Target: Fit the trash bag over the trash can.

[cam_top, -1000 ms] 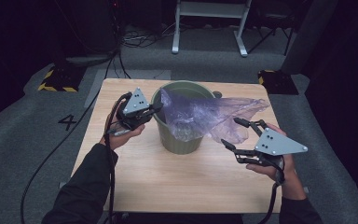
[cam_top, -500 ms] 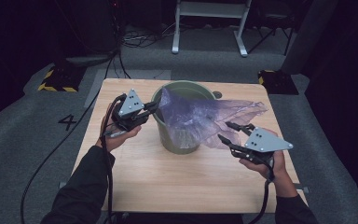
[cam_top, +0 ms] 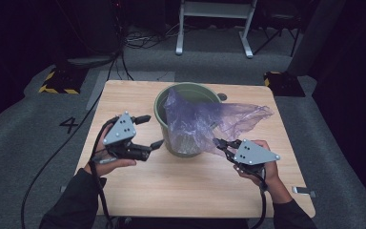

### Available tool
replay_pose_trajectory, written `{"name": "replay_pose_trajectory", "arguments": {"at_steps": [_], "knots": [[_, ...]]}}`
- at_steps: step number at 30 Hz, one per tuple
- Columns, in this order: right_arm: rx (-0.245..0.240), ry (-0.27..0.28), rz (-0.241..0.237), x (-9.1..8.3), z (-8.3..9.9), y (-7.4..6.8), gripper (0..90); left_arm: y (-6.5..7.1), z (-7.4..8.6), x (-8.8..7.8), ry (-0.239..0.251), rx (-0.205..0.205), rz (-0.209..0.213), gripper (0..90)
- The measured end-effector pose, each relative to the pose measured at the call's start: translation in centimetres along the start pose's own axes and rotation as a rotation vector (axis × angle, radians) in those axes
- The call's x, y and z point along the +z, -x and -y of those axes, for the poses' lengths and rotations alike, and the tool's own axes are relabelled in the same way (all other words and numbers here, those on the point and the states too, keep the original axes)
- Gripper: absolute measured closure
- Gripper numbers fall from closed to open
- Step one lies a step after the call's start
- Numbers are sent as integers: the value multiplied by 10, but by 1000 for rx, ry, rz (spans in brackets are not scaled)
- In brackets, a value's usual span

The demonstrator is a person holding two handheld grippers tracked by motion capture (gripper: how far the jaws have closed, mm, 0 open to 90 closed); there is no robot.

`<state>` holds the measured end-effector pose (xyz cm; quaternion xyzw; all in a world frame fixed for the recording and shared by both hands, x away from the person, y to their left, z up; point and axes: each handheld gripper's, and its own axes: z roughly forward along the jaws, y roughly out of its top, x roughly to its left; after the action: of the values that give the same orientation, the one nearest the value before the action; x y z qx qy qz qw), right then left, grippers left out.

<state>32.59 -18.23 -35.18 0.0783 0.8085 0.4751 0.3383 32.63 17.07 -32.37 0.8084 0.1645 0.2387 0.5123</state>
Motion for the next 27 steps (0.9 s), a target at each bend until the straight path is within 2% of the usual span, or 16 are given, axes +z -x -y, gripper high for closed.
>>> {"name": "replay_pose_trajectory", "arguments": {"at_steps": [3, 6, 10, 14, 17, 18, 20, 22, 25, 27], "knots": [[-6, -10, 8, 3, 0, -2, 900, 14, 1, -5, -13, 10, 44, 163], [-8, -14, 23, 6, -1, -3, 900, 24, 2, -5, -18, -18, 104, 164], [-28, -21, 16, 10, -1, -8, 900, 34, -1, 3, 3, -53, 137, 183], [-46, -34, 6, 14, -1, -14, 899, 40, -6, 15, 7, -81, 81, 182], [-52, -36, -3, 17, -1, -17, 898, 41, -7, 26, -23, -101, 7, 192], [-54, -34, -6, 17, -1, -17, 896, 40, -7, 29, -33, -103, -20, 233], [-50, -32, -13, 18, 1, -18, 889, 38, -4, 32, -36, -88, -61, 382], [-50, -31, -20, 19, 3, -19, 883, 34, 0, 34, -35, -62, -61, 508], [-49, -33, -26, 19, 6, -22, 852, 30, 3, 37, -52, -43, -80, 700], [-45, -29, -30, 18, 8, -24, 843, 28, 5, 38, -65, -32, -92, 797]]}}
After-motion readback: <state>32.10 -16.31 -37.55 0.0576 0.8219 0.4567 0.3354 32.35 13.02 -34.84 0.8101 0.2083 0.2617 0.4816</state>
